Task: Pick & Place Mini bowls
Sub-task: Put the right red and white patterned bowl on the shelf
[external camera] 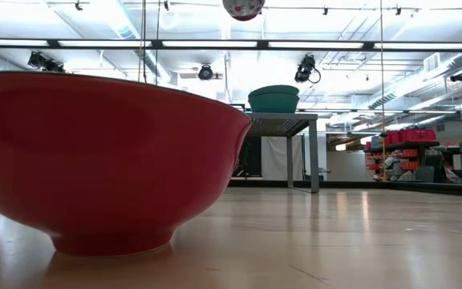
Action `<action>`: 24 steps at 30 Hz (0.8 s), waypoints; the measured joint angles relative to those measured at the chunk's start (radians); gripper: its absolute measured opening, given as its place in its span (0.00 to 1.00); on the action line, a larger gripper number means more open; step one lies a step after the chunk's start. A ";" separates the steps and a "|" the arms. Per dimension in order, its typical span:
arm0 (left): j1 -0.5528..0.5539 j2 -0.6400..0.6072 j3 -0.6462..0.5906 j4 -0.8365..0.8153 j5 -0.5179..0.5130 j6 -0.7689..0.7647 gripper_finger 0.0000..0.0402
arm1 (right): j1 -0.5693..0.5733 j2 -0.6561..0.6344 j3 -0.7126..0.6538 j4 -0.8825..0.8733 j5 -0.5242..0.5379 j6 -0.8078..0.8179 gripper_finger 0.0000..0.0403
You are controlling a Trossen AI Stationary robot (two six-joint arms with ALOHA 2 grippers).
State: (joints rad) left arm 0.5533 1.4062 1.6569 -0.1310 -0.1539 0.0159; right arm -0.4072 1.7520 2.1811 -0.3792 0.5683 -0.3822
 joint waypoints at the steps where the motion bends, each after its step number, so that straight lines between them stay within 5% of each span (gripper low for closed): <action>1: 0.000 0.004 0.000 0.001 -0.001 0.000 0.75 | 0.006 0.006 0.000 0.004 0.000 -0.004 0.00; 24: 0.013 0.004 0.000 -0.017 0.016 -0.031 0.73 | 0.119 0.031 0.000 0.111 -0.001 -0.154 0.00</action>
State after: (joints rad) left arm 0.5667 1.4097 1.6566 -0.1478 -0.1384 -0.0151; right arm -0.2881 1.7833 2.1811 -0.2684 0.5674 -0.5365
